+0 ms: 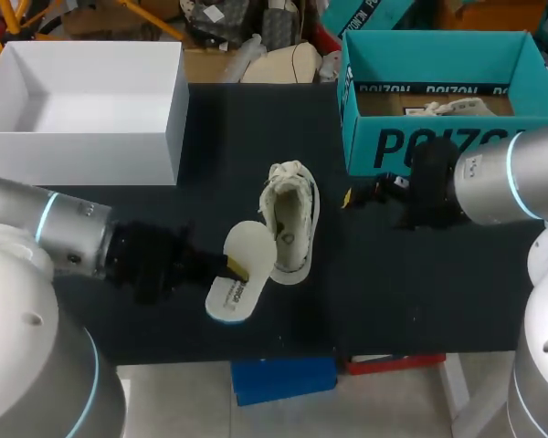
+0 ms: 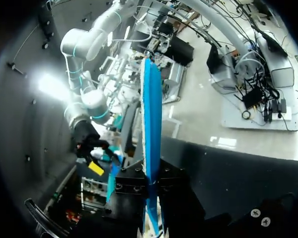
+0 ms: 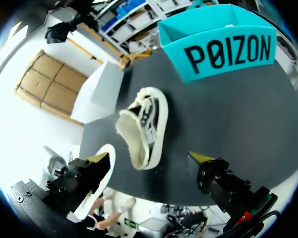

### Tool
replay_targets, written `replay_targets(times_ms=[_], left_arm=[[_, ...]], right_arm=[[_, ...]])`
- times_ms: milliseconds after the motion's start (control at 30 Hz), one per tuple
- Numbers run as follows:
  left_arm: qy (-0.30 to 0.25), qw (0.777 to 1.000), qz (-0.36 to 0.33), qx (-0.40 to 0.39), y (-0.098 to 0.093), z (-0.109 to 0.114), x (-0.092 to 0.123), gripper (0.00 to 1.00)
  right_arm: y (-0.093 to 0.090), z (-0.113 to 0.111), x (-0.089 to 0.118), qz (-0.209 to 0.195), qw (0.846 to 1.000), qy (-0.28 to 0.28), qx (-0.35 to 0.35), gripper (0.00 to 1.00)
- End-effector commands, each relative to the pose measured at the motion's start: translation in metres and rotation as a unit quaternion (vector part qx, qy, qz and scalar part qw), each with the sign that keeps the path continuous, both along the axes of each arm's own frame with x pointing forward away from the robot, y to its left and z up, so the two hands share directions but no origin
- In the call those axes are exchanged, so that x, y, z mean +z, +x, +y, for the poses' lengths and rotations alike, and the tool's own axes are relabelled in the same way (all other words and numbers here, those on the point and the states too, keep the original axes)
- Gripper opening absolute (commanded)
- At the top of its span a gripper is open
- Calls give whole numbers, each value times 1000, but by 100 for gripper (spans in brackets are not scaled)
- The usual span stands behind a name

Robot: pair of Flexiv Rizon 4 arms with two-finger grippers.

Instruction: Take the shoe out of the shoebox, open the shoe tongue, remove and reinsert the insole, then place the shoe into the shoebox

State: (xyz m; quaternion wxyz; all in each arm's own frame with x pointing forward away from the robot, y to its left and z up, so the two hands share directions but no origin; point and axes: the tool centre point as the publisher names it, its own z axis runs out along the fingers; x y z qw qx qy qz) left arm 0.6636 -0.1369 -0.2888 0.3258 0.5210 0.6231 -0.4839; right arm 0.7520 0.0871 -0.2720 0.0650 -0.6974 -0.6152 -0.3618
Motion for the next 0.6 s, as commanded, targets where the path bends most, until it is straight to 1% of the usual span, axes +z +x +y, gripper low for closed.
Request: replay_targets(times_ms=[33,200,300,600], left_arm=[[18,997,6,-76,7,-6,2,0],[73,986,7,-150,8,-17,-9,0],[111,982,2,-154,11,-19,-14,0],[111,982,2,-154,11,-19,-14,0]], right_arm=[[-1,3,0,-1,1000,-4,-3,100],[-1,3,0,-1,1000,-4,-3,100],[-1,3,0,-1,1000,-4,-3,100],[-1,3,0,-1,1000,-4,-3,100]])
